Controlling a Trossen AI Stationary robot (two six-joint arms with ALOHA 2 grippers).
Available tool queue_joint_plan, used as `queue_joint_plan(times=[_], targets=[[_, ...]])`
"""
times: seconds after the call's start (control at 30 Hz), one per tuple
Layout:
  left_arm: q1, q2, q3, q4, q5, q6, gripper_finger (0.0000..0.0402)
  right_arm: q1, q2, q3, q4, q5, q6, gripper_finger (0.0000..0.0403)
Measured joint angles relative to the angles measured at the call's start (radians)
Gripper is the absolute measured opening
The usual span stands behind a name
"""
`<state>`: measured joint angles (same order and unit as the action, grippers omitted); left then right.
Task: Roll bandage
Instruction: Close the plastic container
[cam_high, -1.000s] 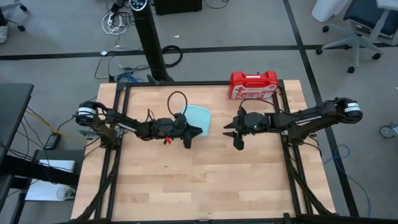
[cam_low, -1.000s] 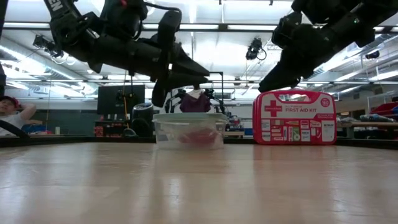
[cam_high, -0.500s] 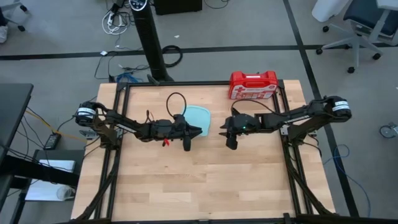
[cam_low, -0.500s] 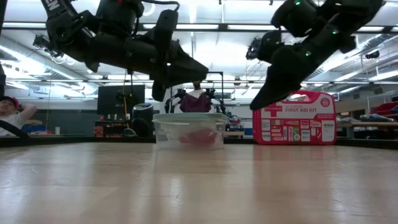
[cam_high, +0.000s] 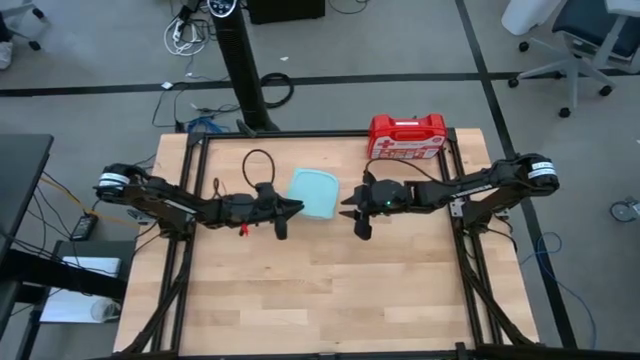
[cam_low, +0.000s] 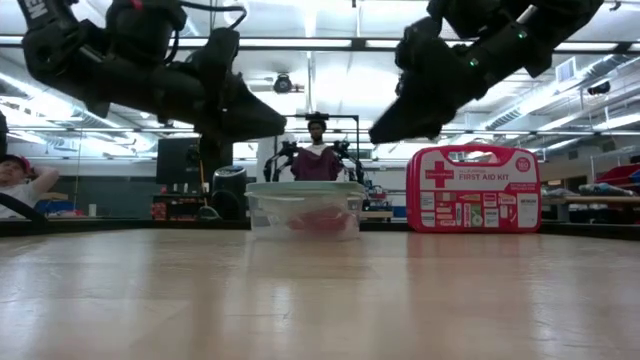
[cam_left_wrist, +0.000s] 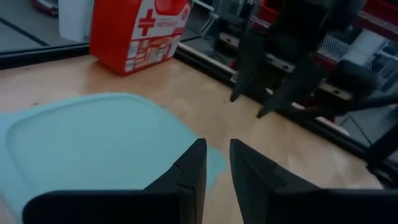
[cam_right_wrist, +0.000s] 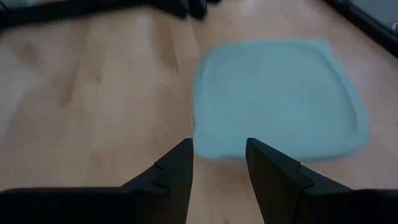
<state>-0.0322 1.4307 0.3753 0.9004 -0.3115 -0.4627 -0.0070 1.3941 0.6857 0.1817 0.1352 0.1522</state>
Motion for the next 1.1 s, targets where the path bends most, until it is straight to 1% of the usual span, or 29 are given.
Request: queue_joint_plan(times=[0.1,0.27,0.4,0.47,0.53,0.63,0.83,0.9,1.0,1.03,1.1], targets=[[0.000,0.000,-0.018,0.004,-0.006,-0.013,0.0076,0.005,0.002,0.000,0.059,-0.002,0.029,0.0149],[-0.001,0.001,-0.022,0.006,-0.005,-0.014,0.0076,0.006,0.002,0.000,0.089,-0.006,0.048,0.0149],[-0.001,0.001,-0.022,0.007,-0.005,-0.020,0.0076,0.008,0.002,-0.001,0.080,-0.010,0.058,0.0149],[-0.002,0.002,-0.022,0.004,-0.005,-0.020,0.0076,0.012,0.002,0.000,0.051,-0.039,0.074,0.0149],[-0.002,0.002,-0.022,-0.004,-0.005,-0.029,0.0076,0.018,0.002,0.000,0.021,-0.094,0.080,0.0149],[-0.002,0.001,-0.022,-0.008,-0.006,-0.046,0.0076,0.025,0.006,-0.001,-0.005,-0.148,0.045,0.0149],[-0.002,0.002,-0.022,0.000,-0.008,-0.046,0.0076,0.026,0.006,-0.001,-0.061,-0.150,-0.051,0.0149],[-0.001,0.002,-0.021,-0.002,-0.011,-0.047,0.0076,0.026,0.009,-0.001,-0.093,-0.117,-0.090,0.0149],[-0.001,0.002,-0.021,-0.015,-0.047,-0.044,0.0076,0.026,0.036,-0.001,-0.089,0.007,-0.128,0.0149],[-0.001,0.002,-0.021,-0.027,-0.066,-0.041,0.0076,0.023,0.048,-0.001,-0.071,0.042,-0.144,0.0149],[-0.001,0.002,-0.021,-0.062,-0.103,-0.044,0.0076,0.014,0.069,-0.001,-0.034,0.078,-0.162,0.0149]])
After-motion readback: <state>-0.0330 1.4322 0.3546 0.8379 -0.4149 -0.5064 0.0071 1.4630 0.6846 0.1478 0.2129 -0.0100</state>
